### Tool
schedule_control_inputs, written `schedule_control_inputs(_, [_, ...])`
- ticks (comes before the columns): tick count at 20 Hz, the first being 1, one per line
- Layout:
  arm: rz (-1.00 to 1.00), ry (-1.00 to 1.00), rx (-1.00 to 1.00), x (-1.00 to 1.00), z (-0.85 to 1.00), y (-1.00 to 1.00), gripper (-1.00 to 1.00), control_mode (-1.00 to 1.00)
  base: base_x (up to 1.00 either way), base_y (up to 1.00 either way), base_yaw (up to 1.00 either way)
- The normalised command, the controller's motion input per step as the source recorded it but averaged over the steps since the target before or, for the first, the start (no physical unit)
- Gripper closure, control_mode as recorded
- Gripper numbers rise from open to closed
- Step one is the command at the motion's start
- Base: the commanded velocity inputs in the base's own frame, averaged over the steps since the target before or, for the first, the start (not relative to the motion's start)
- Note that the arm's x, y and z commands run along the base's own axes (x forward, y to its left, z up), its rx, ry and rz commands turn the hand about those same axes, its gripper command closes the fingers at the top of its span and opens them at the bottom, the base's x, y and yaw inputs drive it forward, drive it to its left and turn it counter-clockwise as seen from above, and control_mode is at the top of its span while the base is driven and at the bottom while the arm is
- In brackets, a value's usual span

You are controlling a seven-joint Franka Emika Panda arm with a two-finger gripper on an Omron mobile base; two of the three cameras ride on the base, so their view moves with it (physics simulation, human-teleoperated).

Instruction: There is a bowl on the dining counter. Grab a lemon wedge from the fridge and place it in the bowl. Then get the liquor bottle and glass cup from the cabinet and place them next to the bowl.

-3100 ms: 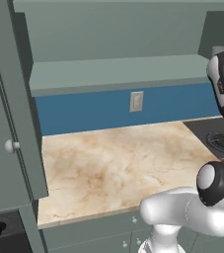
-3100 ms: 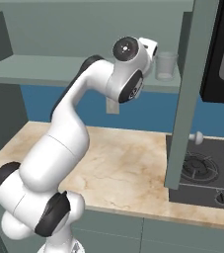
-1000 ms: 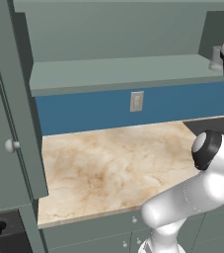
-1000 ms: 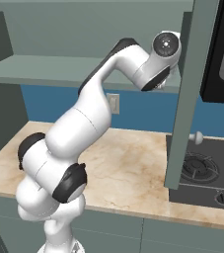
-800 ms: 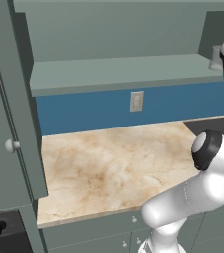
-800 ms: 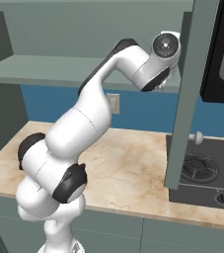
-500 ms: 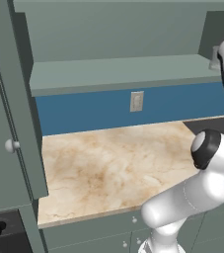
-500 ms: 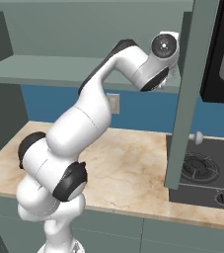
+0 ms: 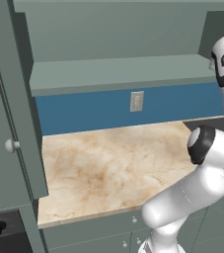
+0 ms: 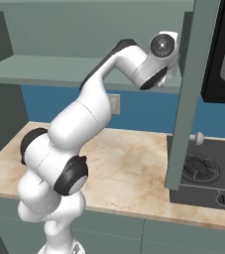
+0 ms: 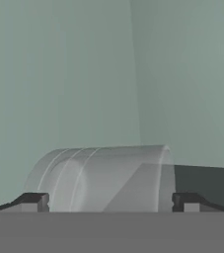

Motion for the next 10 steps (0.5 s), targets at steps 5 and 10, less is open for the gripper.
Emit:
schedule_control_inputs(5, [0.0,0.01,0.0,0.0,0.0,-0.01,-1.0,-1.0,0.0,0.0,0.0])
schedule_control_inputs(10, [0.01,0.04,-0.03,-0.05,-0.19,0.0,-1.0,-1.0,0.0,0.0,0.0])
